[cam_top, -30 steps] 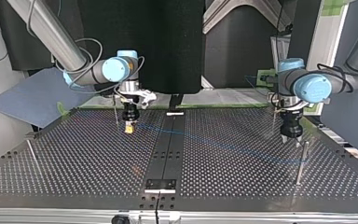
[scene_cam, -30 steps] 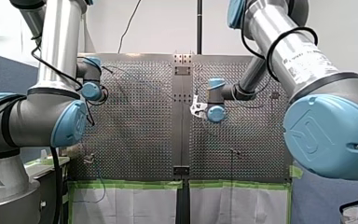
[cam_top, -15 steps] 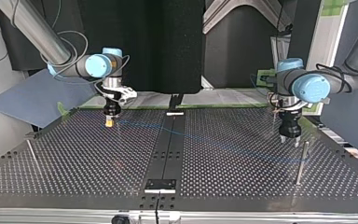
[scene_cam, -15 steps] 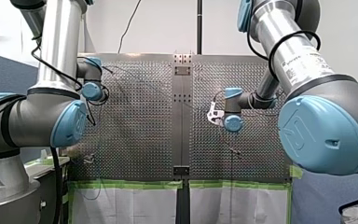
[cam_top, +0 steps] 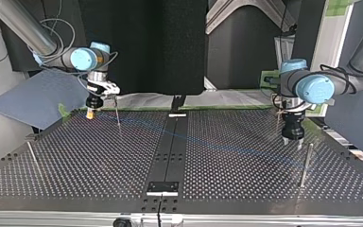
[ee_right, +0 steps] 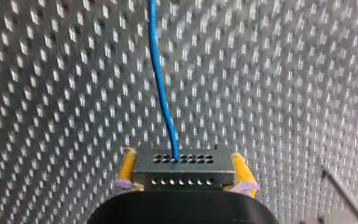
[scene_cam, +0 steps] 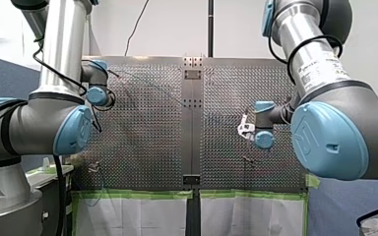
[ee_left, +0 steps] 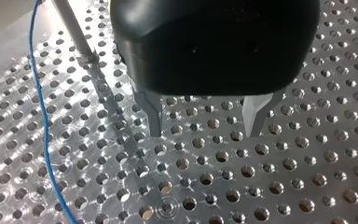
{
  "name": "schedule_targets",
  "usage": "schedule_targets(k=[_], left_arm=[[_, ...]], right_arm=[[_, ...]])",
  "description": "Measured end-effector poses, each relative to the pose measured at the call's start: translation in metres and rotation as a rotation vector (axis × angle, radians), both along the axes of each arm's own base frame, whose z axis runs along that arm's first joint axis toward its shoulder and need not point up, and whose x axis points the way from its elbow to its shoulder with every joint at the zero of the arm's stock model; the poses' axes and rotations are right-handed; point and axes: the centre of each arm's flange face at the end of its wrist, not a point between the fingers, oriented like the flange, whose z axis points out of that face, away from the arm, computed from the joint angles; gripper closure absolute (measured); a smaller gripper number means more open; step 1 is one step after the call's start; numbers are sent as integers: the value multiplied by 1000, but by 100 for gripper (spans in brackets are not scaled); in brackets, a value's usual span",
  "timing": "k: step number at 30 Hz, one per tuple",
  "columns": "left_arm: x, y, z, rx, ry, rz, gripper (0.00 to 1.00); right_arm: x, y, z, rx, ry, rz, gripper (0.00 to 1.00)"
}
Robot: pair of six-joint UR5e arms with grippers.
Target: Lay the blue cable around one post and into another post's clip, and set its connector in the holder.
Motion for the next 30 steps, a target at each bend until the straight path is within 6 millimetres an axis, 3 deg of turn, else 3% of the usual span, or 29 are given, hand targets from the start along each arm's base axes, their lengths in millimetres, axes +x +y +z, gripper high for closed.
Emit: schedule_targets(k=[18, 30], left_arm=[[0, -5, 0, 0, 1, -10, 14], [-1, -11, 0, 0, 0, -20, 14]], right_arm=[[-99, 6, -45, 14, -13, -127, 100], [-158, 42, -121, 176, -5, -185, 100]])
